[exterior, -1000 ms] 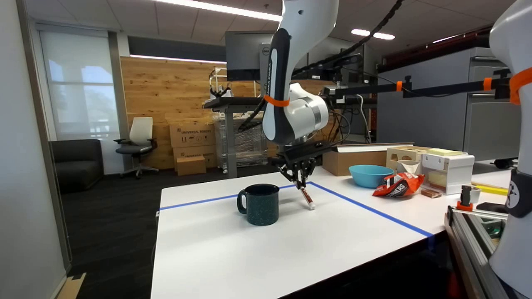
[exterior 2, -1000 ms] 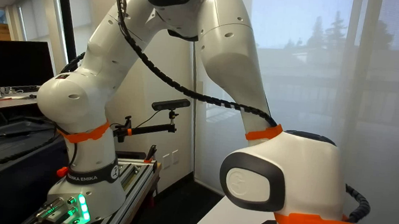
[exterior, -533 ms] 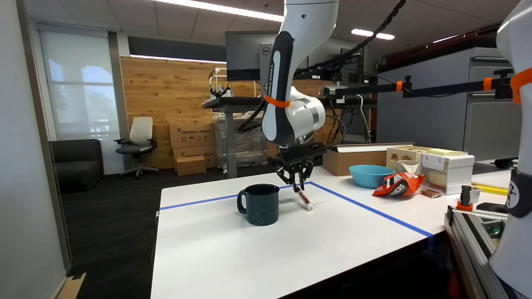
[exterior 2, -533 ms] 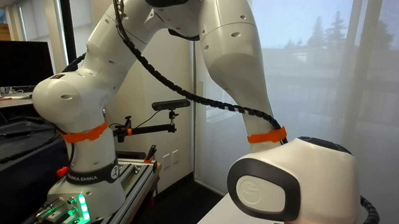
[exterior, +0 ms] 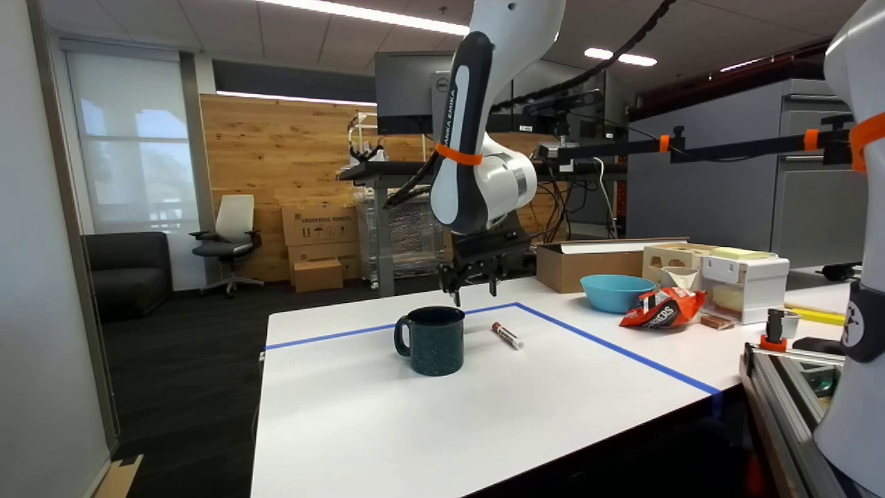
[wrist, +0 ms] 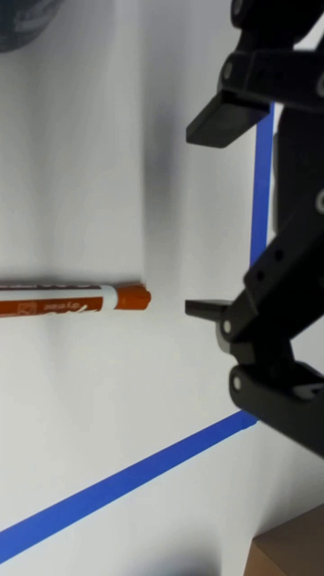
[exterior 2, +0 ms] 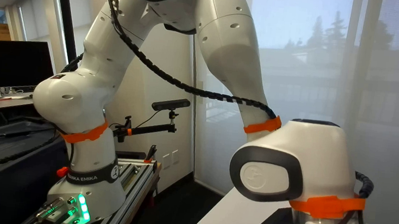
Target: Remove the marker from the mug cup and place it on the table
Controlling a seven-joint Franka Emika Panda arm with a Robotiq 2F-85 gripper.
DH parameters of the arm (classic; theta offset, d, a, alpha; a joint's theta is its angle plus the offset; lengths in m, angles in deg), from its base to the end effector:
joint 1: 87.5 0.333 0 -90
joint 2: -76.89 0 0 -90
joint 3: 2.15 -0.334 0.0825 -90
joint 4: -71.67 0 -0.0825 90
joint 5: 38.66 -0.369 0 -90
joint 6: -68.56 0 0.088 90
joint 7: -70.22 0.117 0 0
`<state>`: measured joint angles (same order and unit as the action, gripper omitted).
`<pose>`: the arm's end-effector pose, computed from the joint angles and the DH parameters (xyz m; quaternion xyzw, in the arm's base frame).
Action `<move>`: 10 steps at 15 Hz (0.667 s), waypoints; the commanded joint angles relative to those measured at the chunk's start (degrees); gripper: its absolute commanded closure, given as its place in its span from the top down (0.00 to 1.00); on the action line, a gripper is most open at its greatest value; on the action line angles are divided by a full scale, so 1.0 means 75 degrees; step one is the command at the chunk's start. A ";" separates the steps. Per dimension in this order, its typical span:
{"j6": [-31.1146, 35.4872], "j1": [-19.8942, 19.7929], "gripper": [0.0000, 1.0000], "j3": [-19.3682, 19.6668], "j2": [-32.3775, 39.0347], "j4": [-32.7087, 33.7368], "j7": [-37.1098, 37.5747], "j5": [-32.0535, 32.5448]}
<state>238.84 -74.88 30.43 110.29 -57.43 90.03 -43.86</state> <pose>0.5245 -0.1990 0.1859 0.9295 -0.3242 0.1159 0.1324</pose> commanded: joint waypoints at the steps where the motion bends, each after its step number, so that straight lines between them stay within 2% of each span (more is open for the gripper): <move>1: 0.0357 0.0640 1.00 0.0572 -0.1035 -0.0737 0.0204 0.0495; 5: 0.0435 0.1468 1.00 0.1519 -0.1595 -0.1053 0.0447 0.0833; 6: 0.0323 0.0902 1.00 0.0970 -0.1130 -0.0607 0.0256 0.0658; 10: 0.0309 0.1309 1.00 0.1379 -0.1408 -0.0845 0.0203 0.0580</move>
